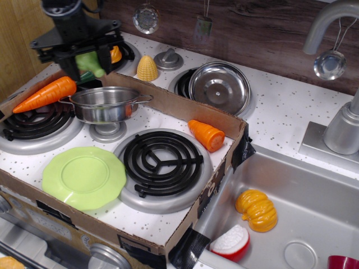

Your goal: Put broccoli in pot

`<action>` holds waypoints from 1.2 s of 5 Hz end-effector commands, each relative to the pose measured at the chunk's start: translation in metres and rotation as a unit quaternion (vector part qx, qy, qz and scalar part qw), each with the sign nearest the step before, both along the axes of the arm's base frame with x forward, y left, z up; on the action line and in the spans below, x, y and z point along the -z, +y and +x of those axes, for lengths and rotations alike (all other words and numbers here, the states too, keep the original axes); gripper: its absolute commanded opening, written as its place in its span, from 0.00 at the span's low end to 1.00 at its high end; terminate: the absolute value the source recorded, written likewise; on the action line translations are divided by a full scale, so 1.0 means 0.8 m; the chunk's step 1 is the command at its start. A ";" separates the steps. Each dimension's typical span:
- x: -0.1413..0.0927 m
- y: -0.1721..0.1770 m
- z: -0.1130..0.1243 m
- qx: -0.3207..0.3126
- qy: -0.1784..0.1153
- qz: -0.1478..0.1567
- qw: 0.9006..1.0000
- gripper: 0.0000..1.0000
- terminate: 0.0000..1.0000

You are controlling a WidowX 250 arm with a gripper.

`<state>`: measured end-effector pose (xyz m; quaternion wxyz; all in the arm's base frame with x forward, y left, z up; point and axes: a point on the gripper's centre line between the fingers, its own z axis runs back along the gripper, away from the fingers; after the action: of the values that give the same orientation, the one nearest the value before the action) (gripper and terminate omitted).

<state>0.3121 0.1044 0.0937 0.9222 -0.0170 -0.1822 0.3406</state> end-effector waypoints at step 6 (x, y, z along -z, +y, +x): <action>-0.043 -0.026 0.015 0.016 0.043 0.026 0.999 1.00 0.00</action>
<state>0.3216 0.0871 0.1018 0.9390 0.0202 -0.1186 0.3223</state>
